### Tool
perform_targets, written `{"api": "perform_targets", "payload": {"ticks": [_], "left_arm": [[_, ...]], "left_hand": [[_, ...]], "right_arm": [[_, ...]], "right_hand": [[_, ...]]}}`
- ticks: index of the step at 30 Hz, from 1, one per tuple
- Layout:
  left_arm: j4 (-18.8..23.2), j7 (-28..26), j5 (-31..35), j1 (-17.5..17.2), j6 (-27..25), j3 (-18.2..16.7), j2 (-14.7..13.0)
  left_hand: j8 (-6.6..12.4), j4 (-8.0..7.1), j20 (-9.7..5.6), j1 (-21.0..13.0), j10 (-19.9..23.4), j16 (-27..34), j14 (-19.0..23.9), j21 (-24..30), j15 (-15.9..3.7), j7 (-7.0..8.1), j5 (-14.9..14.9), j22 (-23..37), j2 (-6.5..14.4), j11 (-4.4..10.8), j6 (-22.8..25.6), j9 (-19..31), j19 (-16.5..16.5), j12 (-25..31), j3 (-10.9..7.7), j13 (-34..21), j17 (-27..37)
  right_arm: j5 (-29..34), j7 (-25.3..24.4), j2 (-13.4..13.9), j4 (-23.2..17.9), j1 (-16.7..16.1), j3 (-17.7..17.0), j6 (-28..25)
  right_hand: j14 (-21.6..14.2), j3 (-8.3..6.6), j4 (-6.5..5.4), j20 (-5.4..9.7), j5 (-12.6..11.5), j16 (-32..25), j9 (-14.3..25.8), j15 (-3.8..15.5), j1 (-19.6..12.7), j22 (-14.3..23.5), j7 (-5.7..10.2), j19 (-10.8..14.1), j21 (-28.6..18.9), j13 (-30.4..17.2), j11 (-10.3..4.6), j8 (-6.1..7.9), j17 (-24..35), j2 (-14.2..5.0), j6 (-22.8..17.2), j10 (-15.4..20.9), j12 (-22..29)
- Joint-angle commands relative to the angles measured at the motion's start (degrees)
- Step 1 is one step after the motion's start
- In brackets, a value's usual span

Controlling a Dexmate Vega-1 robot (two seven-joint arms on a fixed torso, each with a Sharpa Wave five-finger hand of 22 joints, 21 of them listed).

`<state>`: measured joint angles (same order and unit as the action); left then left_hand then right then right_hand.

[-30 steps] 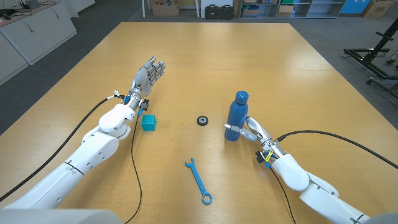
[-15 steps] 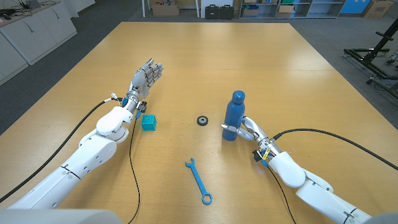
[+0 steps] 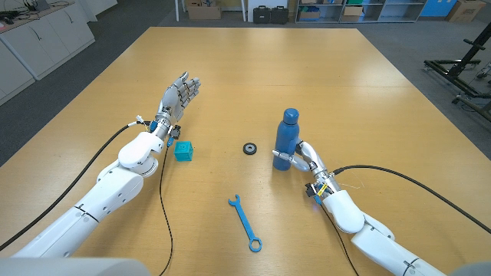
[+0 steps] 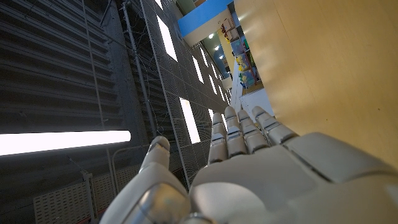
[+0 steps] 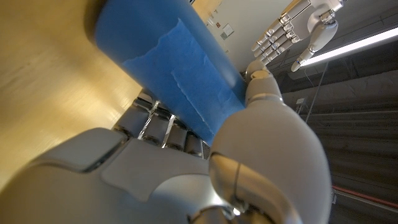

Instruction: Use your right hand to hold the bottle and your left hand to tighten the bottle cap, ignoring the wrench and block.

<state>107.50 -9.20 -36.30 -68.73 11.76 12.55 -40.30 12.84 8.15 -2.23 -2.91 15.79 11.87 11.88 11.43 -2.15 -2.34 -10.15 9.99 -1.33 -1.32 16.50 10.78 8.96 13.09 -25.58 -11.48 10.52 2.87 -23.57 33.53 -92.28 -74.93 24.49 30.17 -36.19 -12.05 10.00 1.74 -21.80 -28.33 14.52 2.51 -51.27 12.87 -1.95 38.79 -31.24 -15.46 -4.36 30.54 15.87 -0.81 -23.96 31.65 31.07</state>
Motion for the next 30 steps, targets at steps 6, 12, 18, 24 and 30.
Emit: {"api": "perform_targets", "payload": {"ticks": [6,12,18,24,30], "left_arm": [[-0.9,-0.35,0.54,-1.23,2.35,-0.35,1.15],[-0.62,-0.66,1.38,-2.03,3.46,-0.61,1.22],[0.64,-1.8,3.26,-3.65,4.98,-1.37,1.02],[0.64,-1.81,3.55,-4.75,6.34,-2.26,1.13],[-0.64,-0.67,2.82,-4.86,7.4,-2.8,1.36]], "left_hand": [[0.01,-0.07,-3.1,0.0,0.62,-0.05,0.56,-0.13,-0.51,0.01,-0.13,0.14,0.74,-0.01,0.38,0.28,0.41,-0.2,-0.27,-0.15,0.17],[-0.02,-0.06,-3.1,-0.01,0.71,-0.05,0.61,-0.14,-0.5,0.02,-0.12,0.14,0.76,0.04,0.39,0.28,0.4,-0.19,-0.29,-0.15,0.17],[-0.02,-0.05,-3.09,-0.03,0.8,-0.06,0.64,-0.13,-0.54,0.02,-0.12,0.14,0.79,0.08,0.46,0.28,0.45,-0.18,-0.31,-0.15,0.17],[0.01,-0.02,-3.21,-0.08,1.09,-0.02,0.86,-0.09,-0.71,0.09,-0.11,0.14,0.84,0.21,0.67,0.28,0.58,-0.11,-0.35,-0.15,0.17],[0.09,0.03,-3.3,-0.16,1.32,0.0,1.05,-0.06,-0.73,-0.33,-0.11,0.14,0.9,0.02,1.0,0.28,0.71,-0.07,-0.41,-0.15,0.16]], "right_arm": [[-3.29,-0.93,-3.79,3.58,1.06,0.23,6.44],[-3.51,-0.1,-3.14,1.49,0.55,-0.46,5.54],[-3.02,-0.02,-2.5,-1.73,-0.3,-1.47,3.94],[-2.63,0.44,-2.01,-5.11,-0.43,-2.16,1.21],[-2.14,0.78,-1.89,-7.87,0.03,-2.48,-1.55]], "right_hand": [[-9.74,-5.45,-1.3,11.02,3.09,-3.4,0.39,9.71,-11.98,2.49,5.09,7.91,-6.69,-2.58,-4.49,4.38,2.68,-10.42,-11.69,12.24,3.31],[-13.41,-7.05,-2.4,11.07,6.5,-4.58,0.04,9.57,-14.24,4.49,5.18,9.44,-11.0,-4.6,-4.21,5.86,4.67,-10.3,-14.45,15.19,4.8],[-17.14,-7.82,-2.68,11.1,8.94,-5.8,-0.25,9.68,-15.56,6.05,5.33,11.0,-14.67,-6.14,-4.89,7.5,6.12,-9.99,-18.0,18.6,6.26],[-18.46,-8.09,-2.57,11.14,9.68,-6.19,-0.39,9.66,-16.12,6.64,5.39,11.54,-16.09,-6.48,-5.17,8.12,6.66,-9.8,-19.39,19.74,6.56],[-19.35,-8.17,-2.55,11.12,10.12,-6.47,-0.49,9.6,-16.38,7.04,5.39,11.76,-17.02,-6.58,-5.42,8.47,7.07,-9.63,-20.17,20.73,6.74]]}}
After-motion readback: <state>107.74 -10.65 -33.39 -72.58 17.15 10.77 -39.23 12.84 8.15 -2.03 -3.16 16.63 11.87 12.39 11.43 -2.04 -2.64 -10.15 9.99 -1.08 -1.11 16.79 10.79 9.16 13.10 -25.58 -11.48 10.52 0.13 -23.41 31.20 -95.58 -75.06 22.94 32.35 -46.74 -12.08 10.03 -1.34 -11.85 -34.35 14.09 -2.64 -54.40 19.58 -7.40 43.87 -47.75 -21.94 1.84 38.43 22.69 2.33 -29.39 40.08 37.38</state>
